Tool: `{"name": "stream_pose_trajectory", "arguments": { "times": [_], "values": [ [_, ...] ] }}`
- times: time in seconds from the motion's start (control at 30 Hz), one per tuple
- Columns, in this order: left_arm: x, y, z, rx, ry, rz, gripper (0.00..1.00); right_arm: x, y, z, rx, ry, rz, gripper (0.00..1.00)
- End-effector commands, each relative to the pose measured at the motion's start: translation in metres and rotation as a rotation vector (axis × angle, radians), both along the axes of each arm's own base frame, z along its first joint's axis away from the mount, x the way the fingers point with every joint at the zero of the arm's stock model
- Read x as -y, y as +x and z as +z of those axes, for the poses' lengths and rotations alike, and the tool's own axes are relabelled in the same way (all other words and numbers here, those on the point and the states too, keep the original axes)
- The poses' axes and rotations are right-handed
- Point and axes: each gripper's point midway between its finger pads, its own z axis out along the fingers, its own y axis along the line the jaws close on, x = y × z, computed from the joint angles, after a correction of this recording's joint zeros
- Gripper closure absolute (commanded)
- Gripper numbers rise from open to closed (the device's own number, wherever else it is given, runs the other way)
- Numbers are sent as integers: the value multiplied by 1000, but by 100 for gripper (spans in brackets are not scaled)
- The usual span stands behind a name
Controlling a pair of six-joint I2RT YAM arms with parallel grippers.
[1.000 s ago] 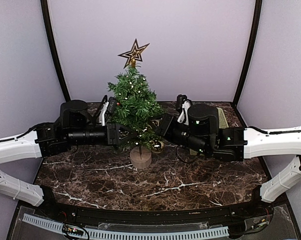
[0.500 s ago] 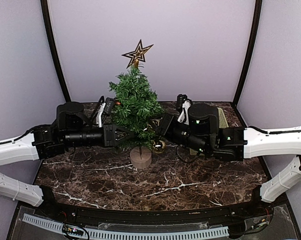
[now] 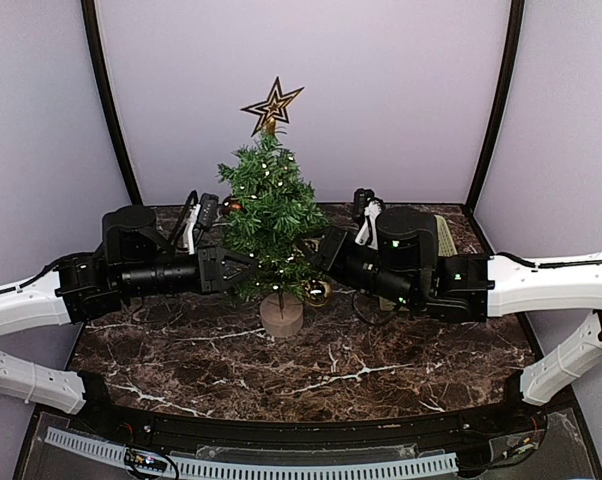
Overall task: Decorate the small christmas tree
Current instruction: Place the ornament bell in the gap of branches.
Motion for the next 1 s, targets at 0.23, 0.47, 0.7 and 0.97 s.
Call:
{"name": "stream_pose_trajectory", "arguments": {
  "times": [0.23,0.47,0.7,0.97],
  "values": [
    [4,1,10,32,-30,-12,98,1,1,15,14,51,3,69],
    [4,4,14,44,-42,-4,100,1,1,19,21,60,3,69],
    [2,9,22,58,-58,30,100,3,-1,27,41,90,13,70],
    [1,12,18,46,-54,51,100,0,-1,27,39,88,16,69]
  ]
}}
